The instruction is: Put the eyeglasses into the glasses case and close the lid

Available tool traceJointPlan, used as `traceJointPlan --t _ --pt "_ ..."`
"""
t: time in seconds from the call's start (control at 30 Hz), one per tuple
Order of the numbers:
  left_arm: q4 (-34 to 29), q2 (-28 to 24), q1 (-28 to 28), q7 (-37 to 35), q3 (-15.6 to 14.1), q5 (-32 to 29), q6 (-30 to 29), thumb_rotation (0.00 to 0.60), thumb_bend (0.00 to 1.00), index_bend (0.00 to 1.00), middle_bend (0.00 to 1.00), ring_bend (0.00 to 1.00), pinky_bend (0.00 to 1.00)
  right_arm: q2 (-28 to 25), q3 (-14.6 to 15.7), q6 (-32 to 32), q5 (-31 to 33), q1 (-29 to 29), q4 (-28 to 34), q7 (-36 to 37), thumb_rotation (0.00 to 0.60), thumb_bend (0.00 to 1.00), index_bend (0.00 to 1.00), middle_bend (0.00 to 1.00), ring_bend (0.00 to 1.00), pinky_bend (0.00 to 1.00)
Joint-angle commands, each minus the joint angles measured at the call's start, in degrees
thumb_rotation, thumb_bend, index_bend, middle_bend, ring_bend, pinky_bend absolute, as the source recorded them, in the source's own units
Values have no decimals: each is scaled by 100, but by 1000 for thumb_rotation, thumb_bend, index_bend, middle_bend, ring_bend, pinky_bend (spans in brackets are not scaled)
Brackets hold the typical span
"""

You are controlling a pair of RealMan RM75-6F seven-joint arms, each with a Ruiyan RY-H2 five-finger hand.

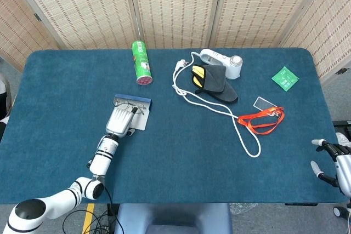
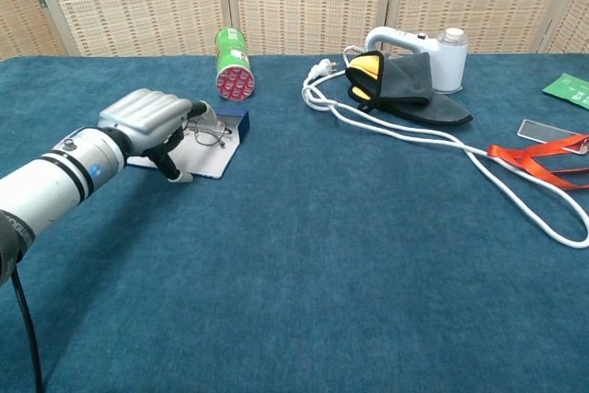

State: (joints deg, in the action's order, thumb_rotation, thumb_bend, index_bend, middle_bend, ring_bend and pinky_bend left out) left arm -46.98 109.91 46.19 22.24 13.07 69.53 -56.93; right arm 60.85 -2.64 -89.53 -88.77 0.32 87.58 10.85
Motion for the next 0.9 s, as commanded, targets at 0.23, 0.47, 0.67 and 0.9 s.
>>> traceJointPlan --t 0.23,0.47,0.67,0.9 --pt "451 174 91 -411 131 44 -32 600 236 450 884 864 970 -11 -2 2 13 -8 13 -18 600 324 292 439 409 366" --pt "712 244 197 -648 301 -3 -39 600 236 463 884 865 970 -17 -14 21 18 8 35 -49 600 325 292 439 411 366" --pt "1055 345 364 -859 484 -82 19 600 298 498 892 867 970 -27 -19 16 39 -3 43 -60 600 324 292 439 413 366" --pt "1663 612 563 -932 520 -129 251 600 385 520 894 869 970 -35 -22 -5 78 -38 28 -42 600 324 292 439 414 366"
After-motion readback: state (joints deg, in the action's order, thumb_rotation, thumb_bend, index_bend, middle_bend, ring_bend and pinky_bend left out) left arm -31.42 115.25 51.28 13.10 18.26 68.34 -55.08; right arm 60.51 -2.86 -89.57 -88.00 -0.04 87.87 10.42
